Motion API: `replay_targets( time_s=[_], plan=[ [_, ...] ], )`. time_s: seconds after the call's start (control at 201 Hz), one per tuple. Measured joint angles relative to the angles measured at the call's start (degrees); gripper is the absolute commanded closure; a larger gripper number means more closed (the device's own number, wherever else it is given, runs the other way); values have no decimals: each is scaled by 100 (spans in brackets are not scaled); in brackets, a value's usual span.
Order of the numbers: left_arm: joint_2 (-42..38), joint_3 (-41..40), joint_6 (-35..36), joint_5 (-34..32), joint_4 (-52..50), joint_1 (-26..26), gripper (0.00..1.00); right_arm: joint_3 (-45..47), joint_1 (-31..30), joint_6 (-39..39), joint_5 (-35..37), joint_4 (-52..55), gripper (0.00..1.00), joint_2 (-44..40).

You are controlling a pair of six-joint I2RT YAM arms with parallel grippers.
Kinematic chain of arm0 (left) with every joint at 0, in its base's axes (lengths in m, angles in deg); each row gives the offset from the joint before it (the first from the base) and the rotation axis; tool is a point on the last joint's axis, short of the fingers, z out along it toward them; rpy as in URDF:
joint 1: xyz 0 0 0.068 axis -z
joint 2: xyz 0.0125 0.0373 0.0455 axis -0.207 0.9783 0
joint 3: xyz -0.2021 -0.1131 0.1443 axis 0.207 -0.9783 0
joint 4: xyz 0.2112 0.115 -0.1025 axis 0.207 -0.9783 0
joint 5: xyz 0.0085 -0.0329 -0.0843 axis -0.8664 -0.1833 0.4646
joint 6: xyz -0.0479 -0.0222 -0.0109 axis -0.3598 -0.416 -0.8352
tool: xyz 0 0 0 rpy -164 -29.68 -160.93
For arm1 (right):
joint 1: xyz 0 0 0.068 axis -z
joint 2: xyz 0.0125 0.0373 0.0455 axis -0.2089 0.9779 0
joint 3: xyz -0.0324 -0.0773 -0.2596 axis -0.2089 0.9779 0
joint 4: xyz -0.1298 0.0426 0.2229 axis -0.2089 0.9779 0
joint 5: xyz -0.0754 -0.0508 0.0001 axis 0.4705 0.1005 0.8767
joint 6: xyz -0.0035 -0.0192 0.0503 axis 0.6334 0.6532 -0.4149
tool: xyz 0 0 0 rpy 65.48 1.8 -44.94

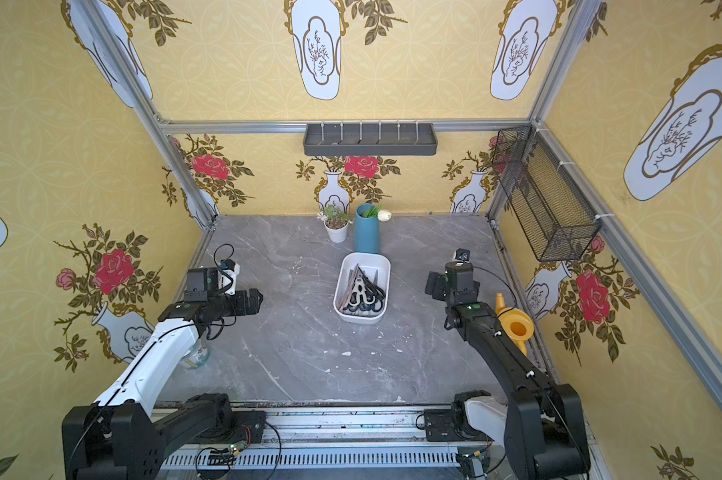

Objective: Put the scissors into the storage box
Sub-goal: Reset both arms

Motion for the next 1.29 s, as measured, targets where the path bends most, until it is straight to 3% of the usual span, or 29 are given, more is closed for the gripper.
replay_targets(
  time_s=[0.169,0.358,0.503,0.831,1.051,1.295],
  plan=[
    [92,-144,105,-146,328,-31,0,634,610,562,-553,-1469,3,741],
    [153,-361,177,-310,599,-42,0,741,1172,885,-879,-2105,3,826],
    [179,-542,208,-428,780,-55,0,1473,1412,907,-1088,-2813,3,577],
    [385,-723,227,-581,1252,-409,0,2450,1740,817,-1596,-4900,3,1390],
    [479,-741,254,-656,1587,-520,0,2483,1759,758,-1742,-5353,3,1447],
    [442,-1530,260,-658,2979,-522,0,2503,1757,761,-1742,-5495,3,1443]
  ],
)
